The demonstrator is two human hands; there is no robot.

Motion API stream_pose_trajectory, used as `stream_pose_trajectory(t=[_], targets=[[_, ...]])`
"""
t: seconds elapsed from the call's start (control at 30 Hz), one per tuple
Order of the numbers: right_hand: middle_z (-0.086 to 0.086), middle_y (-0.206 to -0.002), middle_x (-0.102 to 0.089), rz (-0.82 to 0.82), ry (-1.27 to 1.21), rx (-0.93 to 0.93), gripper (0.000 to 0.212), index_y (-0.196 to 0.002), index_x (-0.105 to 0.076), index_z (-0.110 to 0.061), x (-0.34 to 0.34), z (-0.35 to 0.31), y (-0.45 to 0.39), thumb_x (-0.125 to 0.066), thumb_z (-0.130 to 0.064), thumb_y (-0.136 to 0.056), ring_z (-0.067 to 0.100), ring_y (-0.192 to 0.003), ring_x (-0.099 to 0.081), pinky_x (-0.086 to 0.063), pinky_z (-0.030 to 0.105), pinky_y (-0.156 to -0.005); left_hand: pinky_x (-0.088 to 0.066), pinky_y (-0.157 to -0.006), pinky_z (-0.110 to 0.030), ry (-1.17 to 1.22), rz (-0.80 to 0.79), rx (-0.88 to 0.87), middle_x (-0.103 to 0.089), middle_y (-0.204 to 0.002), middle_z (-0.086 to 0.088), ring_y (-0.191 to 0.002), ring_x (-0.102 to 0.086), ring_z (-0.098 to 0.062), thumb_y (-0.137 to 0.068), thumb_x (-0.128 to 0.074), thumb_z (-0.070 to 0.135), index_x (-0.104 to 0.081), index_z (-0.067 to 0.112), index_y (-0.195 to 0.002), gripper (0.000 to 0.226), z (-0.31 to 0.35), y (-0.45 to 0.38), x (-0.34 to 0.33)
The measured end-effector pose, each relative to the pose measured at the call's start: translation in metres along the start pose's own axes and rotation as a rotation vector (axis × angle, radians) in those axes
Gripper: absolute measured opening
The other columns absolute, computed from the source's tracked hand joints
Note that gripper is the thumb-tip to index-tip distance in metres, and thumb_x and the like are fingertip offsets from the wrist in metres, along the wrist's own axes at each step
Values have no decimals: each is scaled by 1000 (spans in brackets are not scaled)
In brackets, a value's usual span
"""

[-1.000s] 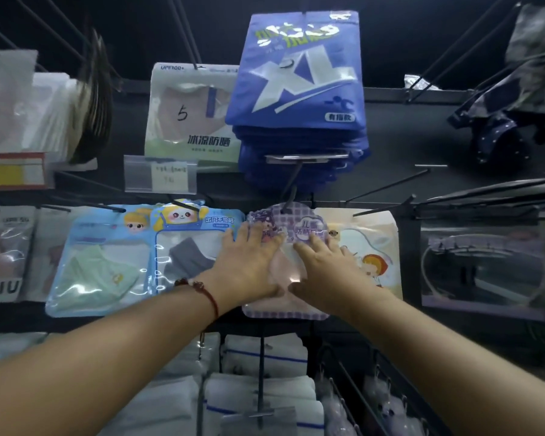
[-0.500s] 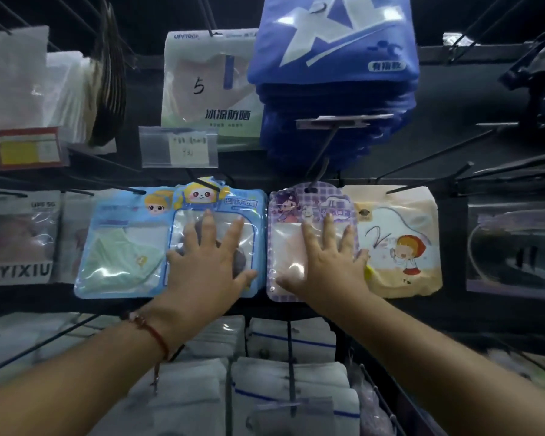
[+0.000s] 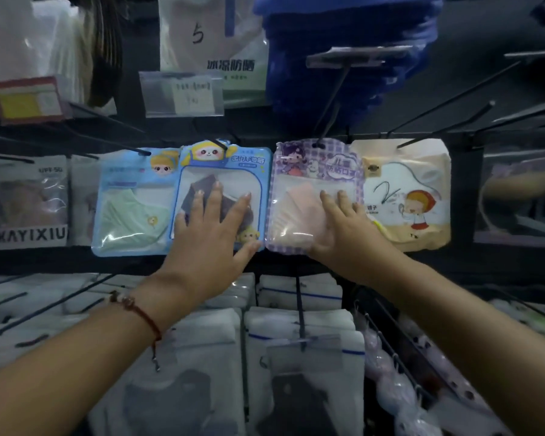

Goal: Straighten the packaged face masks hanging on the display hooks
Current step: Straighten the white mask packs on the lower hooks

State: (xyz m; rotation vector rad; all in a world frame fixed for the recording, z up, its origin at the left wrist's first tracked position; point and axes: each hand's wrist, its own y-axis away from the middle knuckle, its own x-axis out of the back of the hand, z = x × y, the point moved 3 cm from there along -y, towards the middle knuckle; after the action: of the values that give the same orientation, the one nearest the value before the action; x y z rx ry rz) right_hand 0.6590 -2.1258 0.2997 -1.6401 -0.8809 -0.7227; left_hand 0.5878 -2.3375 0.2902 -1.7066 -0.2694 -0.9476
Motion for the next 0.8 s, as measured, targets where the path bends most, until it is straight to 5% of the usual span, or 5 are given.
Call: stream_pose_trajectory(t=[0.23, 0.33, 0.43, 0.57, 0.8], targets=[[-9, -163, 14, -124, 61, 13, 82, -155, 6, -32, 13, 7, 107, -49, -46, -97, 18, -150, 12, -3, 35, -120, -35, -112, -51, 55, -38, -152, -53, -145, -7, -133, -50, -31, -89, -33, 58, -55, 29, -139, 62, 9, 117, 7], [-14, -160, 20, -135, 79, -5, 74, -153, 9, -37, 8, 10, 157, -40, -48, -99, 13, -148, 19, 3, 31, -119, -25, -115, -51, 76, -31, -218, -60, -137, 0, -131, -53, -26, -92, -39, 54, -62, 28, -131, 52, 17, 173, -6], [-20, -155, 26, -175, 73, 17, 73, -152, 12, -38, -12, 7, 197, -35, -52, -98, 7, -143, 27, 8, 28, -117, -17, -119, -50, 170, -55, -240, -57, -140, 0, -137, -44, -26, -94, -40, 52, -61, 29, -133, 49, 33, 213, -23], [-18, -156, 26, -249, 29, 45, 70, -153, 9, -38, -57, -6, 229, -36, -51, -100, 7, -141, 31, 14, 25, -109, -31, -114, -41, 182, -182, -201, -48, -149, -5, -135, -48, -27, -94, -40, 55, -44, 33, -145, 56, 52, 238, -59], [0, -158, 31, -260, 81, 11, 81, -154, 12, -34, -148, -5, 237, -45, -45, -98, 30, -144, 31, 11, 44, -118, -9, -124, -53, 186, -316, -166, 15, -166, -5, -153, 11, -29, -96, -52, 52, -4, 38, -158, 80, 60, 243, -129]])
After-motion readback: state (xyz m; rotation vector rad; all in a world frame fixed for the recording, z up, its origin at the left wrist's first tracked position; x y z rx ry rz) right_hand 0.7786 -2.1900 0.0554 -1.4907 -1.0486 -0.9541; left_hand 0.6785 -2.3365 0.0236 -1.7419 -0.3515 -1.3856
